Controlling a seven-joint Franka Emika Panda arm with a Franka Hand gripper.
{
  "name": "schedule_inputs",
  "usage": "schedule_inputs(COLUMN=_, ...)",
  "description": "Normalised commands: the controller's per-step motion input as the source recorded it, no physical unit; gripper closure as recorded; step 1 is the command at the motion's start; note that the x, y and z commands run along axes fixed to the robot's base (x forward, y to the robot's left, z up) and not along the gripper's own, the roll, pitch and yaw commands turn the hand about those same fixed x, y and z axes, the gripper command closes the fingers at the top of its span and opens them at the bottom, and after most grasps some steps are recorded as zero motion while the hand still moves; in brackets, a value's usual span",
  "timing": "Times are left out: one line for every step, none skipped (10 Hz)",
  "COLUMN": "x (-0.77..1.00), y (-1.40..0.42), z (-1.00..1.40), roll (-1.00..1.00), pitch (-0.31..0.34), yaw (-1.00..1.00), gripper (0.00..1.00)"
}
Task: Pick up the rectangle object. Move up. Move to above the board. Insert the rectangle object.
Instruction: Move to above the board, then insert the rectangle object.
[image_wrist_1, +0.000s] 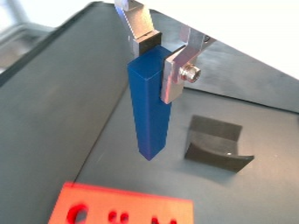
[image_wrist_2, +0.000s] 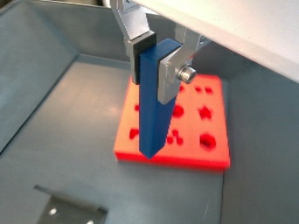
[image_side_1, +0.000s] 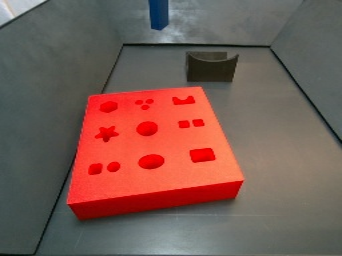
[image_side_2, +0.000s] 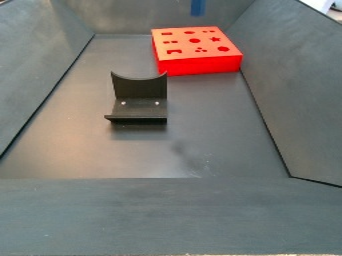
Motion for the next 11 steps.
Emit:
schedule_inputs(x=0.14, y=-1.0, z=0.2, roll=-0.03, pitch=0.184, yaw=1.0, gripper=1.0)
schedule_inputs(x=0.15, y=-1.0, z=0.2, roll=-0.02, pitch=0.201, yaw=1.0, gripper=1.0)
schedule_inputs(x=0.17, y=-1.0, z=0.21, roll=-0.01, pitch=0.236, yaw=1.0, gripper=1.0)
schedule_inputs(x=0.19, y=-0.93, z=0.19, roll=0.01, pitch=0.237, yaw=0.85, gripper=1.0)
schedule_inputs(x=0.16, y=-0.65, z=0.14, roll=0.03, pitch=0.203, yaw=0.59, gripper=1.0)
schedule_inputs(x=0.12, y=-0.33, z=0.07, roll=0.05, pitch=0.151, yaw=0.31, gripper=1.0)
schedule_inputs(x=0.09, y=-0.21, z=0.05, roll=0.07, pitch=0.111, yaw=0.18, gripper=1.0)
schedule_inputs(x=0.0, y=-0.02, z=0.0, roll=0.0, pitch=0.0, yaw=0.0, gripper=1.0)
schedule_inputs(x=0.02, y=-0.06, z=0.0, roll=0.0, pitch=0.0, yaw=0.0, gripper=1.0)
schedule_inputs(x=0.14, y=-0.2, z=0.0, roll=0.06, pitch=0.0, yaw=-0.35, gripper=1.0)
schedule_inputs(x=0.02, y=-0.18, z=0.0, roll=0.05, pitch=0.0, yaw=-0.87, gripper=1.0)
